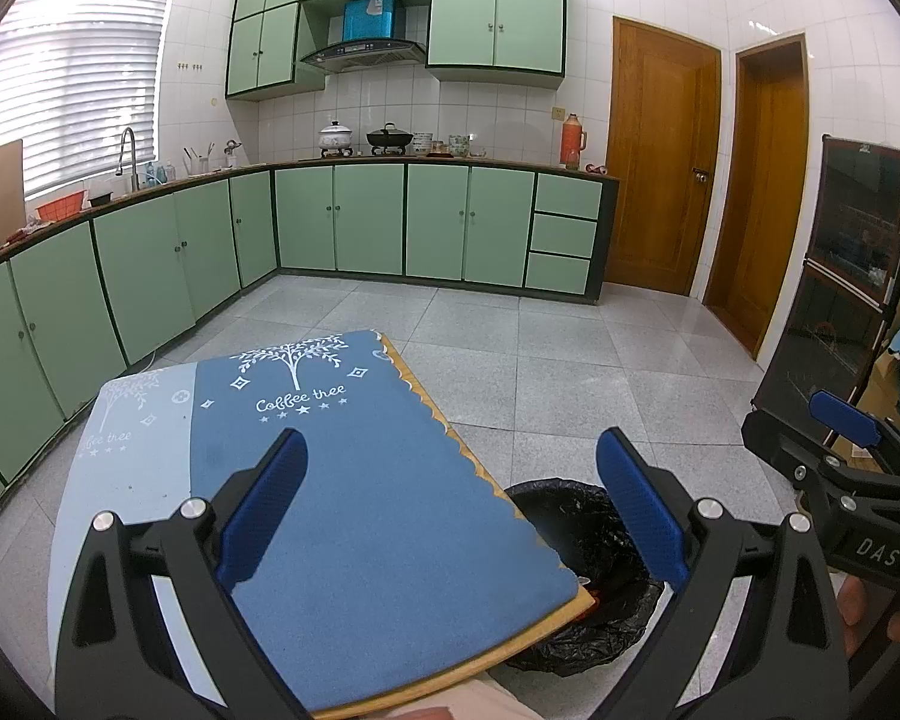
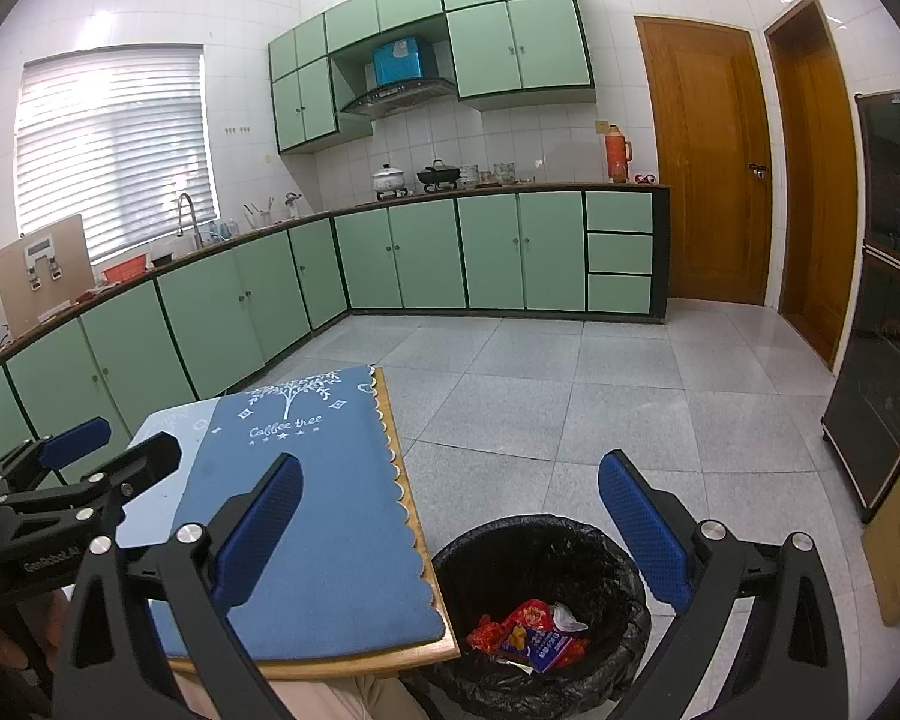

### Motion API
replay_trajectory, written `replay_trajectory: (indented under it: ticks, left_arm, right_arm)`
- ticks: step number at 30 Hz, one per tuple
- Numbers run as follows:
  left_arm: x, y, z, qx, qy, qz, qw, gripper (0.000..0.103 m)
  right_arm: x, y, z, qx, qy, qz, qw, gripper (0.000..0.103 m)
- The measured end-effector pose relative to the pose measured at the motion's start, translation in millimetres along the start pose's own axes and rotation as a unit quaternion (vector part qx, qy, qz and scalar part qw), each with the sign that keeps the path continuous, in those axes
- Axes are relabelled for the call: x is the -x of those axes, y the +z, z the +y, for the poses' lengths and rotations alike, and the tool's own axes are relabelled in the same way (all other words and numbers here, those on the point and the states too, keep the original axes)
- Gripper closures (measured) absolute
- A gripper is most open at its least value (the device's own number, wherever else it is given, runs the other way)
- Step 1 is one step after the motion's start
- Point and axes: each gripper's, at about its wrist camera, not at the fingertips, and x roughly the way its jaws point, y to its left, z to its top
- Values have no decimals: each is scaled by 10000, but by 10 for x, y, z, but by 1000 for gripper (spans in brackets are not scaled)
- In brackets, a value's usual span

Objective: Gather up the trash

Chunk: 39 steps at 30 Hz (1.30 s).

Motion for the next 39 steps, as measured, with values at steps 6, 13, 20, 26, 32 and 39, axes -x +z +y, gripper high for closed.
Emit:
replay_trajectory:
  ticks: [6, 13, 20, 26, 32, 39]
  left_arm:
    - [0, 8, -2, 2, -2, 4, 10000, 9]
    - [1, 11, -3, 3, -1, 5, 10000, 9]
    - [2, 18, -5, 8, -10, 9, 10000, 9]
    - [-30, -79, 27, 38, -10, 35, 10000, 9]
    - [-29, -88, 27, 29, -9, 41, 10000, 9]
    - [-36, -115, 42, 34, -1, 55, 10000, 9]
  right_arm:
    - [1, 3, 2, -1, 1, 2, 10000, 6]
    - [-2, 4, 5, -1, -4, 8, 10000, 6]
    - [-21, -49, -6, -3, -1, 25, 10000, 6]
    - [-40, -85, -36, -9, -5, 56, 10000, 6]
    - [-43, -85, -39, -9, -5, 59, 10000, 6]
    - [-38, -91, -33, -16, -4, 66, 10000, 6]
